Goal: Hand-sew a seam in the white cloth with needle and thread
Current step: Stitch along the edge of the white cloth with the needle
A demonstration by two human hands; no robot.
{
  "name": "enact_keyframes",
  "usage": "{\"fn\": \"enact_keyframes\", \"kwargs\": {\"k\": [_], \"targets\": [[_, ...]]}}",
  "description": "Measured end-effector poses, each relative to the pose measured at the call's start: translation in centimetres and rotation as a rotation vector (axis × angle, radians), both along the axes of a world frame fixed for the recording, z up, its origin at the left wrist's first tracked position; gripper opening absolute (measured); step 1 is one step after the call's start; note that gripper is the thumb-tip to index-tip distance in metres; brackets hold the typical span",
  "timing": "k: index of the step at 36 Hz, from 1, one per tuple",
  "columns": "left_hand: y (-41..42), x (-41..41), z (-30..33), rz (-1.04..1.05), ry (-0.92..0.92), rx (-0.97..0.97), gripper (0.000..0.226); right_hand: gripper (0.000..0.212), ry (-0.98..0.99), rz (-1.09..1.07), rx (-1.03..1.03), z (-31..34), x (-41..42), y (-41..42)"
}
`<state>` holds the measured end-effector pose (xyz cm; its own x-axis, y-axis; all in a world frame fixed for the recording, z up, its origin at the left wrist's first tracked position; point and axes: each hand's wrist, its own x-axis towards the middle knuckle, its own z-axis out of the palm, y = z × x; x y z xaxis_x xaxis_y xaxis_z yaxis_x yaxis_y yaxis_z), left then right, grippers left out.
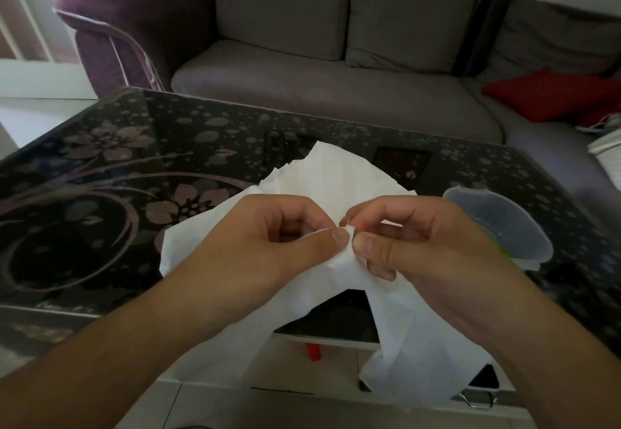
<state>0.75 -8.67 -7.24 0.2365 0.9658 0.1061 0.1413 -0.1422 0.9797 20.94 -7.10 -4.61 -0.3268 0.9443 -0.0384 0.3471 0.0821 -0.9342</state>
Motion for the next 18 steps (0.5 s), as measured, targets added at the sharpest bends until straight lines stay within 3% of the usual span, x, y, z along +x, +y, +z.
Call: {"fn": "enact_keyframes", "kwargs": {"k": [11,18], "targets": [[0.29,-0.26,0.29,0.039,0.015,-0.009,0.013,0.024,-0.227,-0.040,0.143,0.65,0.18,0.17],[0.22,0.00,0.26,0.023,0.030,-0.040,0.012,0.031,-0.177,-0.063,0.246,0.43,0.04,-0.09]]}}
